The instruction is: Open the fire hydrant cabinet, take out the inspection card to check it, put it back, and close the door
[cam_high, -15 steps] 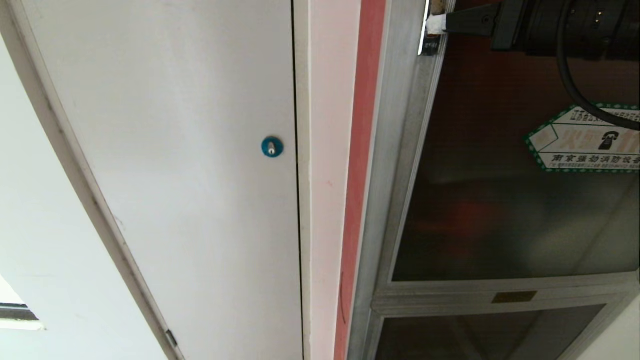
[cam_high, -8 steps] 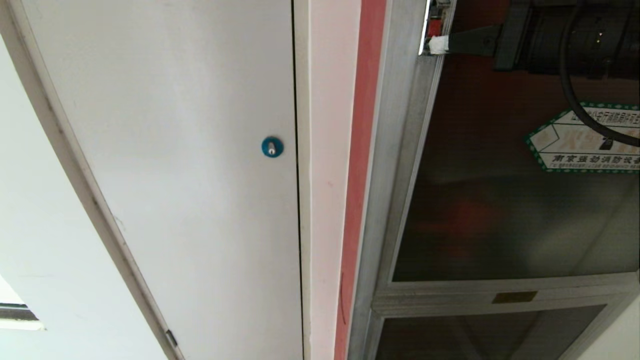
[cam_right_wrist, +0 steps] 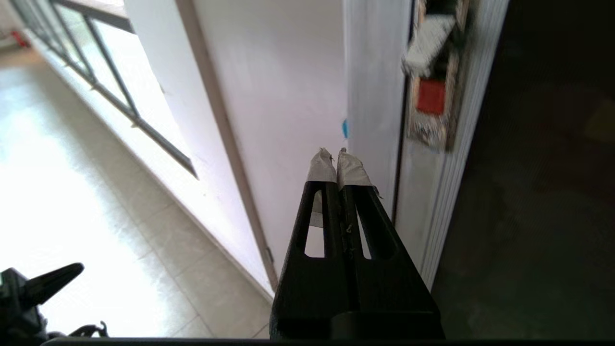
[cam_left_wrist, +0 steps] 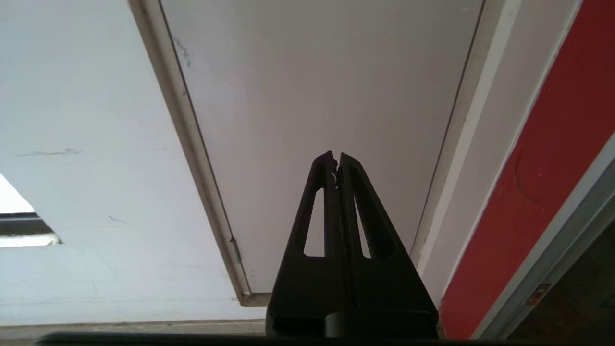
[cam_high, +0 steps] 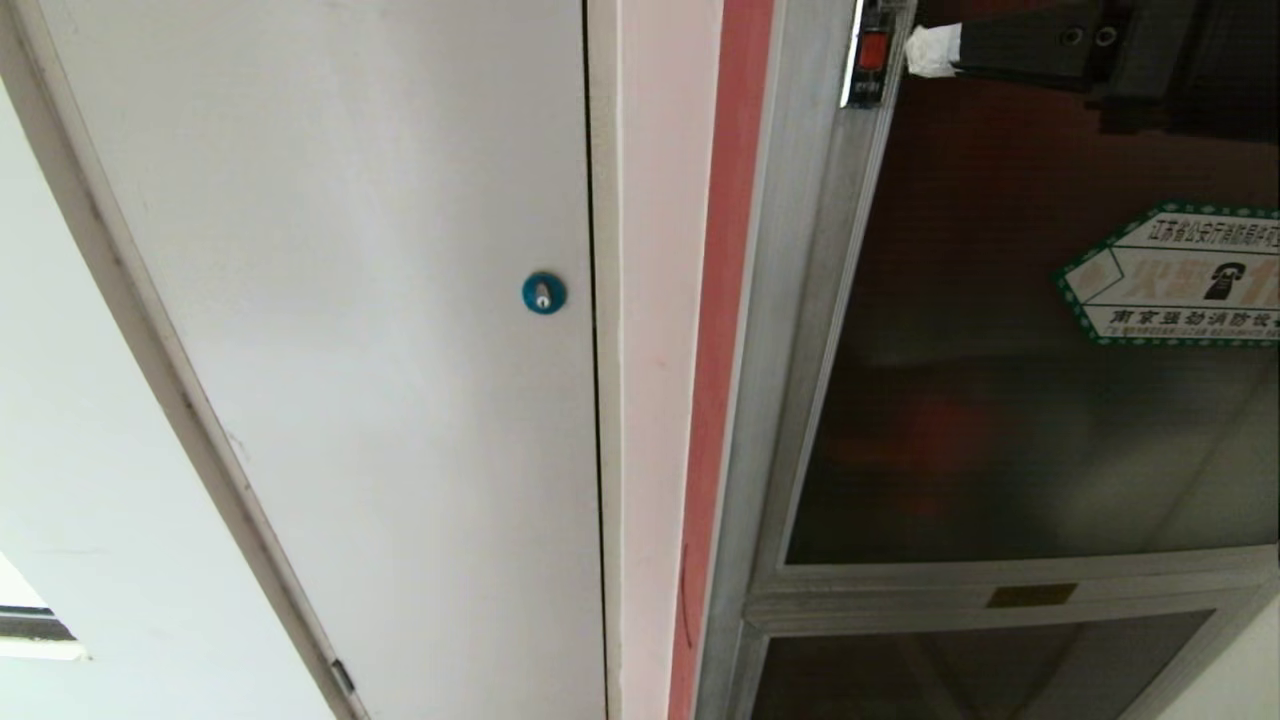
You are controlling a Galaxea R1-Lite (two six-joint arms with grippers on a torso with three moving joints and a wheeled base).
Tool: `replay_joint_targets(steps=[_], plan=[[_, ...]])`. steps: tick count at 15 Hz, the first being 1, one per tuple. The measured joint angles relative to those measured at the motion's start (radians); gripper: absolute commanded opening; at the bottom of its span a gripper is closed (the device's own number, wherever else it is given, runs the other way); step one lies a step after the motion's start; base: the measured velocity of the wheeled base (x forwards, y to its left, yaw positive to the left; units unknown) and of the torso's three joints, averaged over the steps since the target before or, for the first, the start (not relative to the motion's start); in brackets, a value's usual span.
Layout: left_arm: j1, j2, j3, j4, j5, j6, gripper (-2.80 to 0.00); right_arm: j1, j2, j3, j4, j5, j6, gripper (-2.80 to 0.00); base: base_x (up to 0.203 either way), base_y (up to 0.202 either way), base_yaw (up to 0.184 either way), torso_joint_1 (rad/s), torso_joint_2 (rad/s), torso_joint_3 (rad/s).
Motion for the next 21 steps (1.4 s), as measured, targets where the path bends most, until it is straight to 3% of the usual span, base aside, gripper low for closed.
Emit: replay_joint_targets(steps=[3, 6, 8, 9, 11, 12, 13, 17, 21], plan=[[0.0, 0.0, 0.0, 0.0, 0.0, 0.001, -2.8, 0.142, -0.054, 0.159, -0.151, -0.21, -0.026, -2.8, 0.0, 0.0, 0.0, 0.0, 0.0, 0.0], [0.0, 0.0, 0.0, 0.0, 0.0, 0.0, -2.8, 0.281, -0.071, 0.342, -0.433, -0.515, -0.174, -2.8, 0.0, 0.0, 0.0, 0.0, 0.0, 0.0], [0.0, 0.0, 0.0, 0.0, 0.0, 0.0, -2.8, 0.324, -0.066, 0.425, -0.64, -0.666, -0.269, -2.8, 0.0, 0.0, 0.0, 0.0, 0.0, 0.0], [0.0, 0.0, 0.0, 0.0, 0.0, 0.0, -2.8, 0.333, -0.063, 0.459, -0.731, -0.725, -0.307, -2.8, 0.0, 0.0, 0.0, 0.0, 0.0, 0.0], [0.0, 0.0, 0.0, 0.0, 0.0, 0.0, -2.8, 0.342, -0.058, 0.503, -0.858, -0.766, -0.347, -2.8, 0.0, 0.0, 0.0, 0.0, 0.0, 0.0], [0.0, 0.0, 0.0, 0.0, 0.0, 0.0, -2.8, 0.343, -0.056, 0.522, -0.894, -0.77, -0.36, -2.11, 0.0, 0.0, 0.0, 0.0, 0.0, 0.0], [0.0, 0.0, 0.0, 0.0, 0.0, 0.0, -2.8, 0.343, -0.055, 0.539, -0.916, -0.776, -0.37, 0.0, 0.0, 0.0, 0.0, 0.0, 0.0, 0.0], [0.0, 0.0, 0.0, 0.0, 0.0, 0.0, -2.8, 0.334, -0.035, 0.568, -0.984, -0.781, -0.378, 0.0, 0.0, 0.0, 0.0, 0.0, 0.0, 0.0], [0.0, 0.0, 0.0, 0.0, 0.0, 0.0, -2.8, 0.304, 0.032, 0.514, -1.066, -0.826, -0.411, 0.0, 0.0, 0.0, 0.0, 0.0, 0.0, 0.0]])
